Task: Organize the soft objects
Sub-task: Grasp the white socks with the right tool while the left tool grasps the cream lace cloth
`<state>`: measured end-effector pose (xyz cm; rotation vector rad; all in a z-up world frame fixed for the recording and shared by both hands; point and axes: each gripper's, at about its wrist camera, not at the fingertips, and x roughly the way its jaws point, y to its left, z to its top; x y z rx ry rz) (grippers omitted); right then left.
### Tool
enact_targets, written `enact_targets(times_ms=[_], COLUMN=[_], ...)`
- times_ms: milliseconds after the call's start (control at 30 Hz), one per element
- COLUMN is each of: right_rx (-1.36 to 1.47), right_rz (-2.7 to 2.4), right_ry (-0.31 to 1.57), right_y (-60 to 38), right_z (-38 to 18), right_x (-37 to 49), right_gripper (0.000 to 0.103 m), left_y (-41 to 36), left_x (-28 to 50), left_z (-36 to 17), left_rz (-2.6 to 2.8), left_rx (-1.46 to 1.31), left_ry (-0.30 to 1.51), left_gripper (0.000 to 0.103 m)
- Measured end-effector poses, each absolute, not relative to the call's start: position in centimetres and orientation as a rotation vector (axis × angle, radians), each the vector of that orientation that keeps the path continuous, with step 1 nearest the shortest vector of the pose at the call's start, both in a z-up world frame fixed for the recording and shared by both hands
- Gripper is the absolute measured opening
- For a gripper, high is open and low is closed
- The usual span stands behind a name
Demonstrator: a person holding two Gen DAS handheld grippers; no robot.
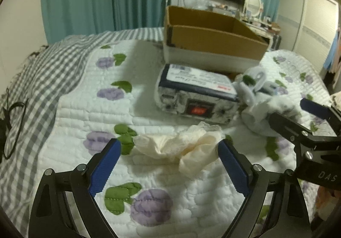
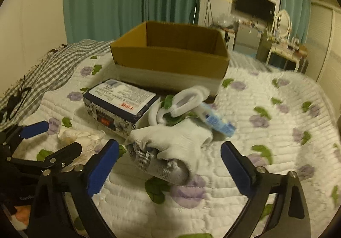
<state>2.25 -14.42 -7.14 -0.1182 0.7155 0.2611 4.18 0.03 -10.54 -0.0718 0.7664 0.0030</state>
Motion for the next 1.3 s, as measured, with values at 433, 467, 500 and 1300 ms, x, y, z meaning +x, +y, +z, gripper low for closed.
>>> enact_targets(times_ms=[433,467,500,1300], right_rx=[-0.013,-0.008,-0.003,0.029], right_rz=[0.380,0.384,0.388,0.404], right_ry=[0.781,0.780,0.779,0.654], right_y=[-15.3,-15.5,-15.6,-18.6], right_z=[-8.7,-8.5,-8.4,-2.8], right_x=[3.7,3.4,3.3,-2.5], right_gripper=[0.062,0.060,0.059,0.057], left_y=[-1.1,-1.2,-1.3,-1.4], left_x=[6.5,6.7,6.8,5.1], left_z=[-12.9,-13.0,-13.2,-10.4], left_rz=[-0.094,-0.112,-0.135,-0.122], left_rx=[-0.053,-0.049,-0.050,-0.013], left_ry=[0.815,0.820,0.831,0.744], left_gripper=[0.062,0.053,0.051,0.059])
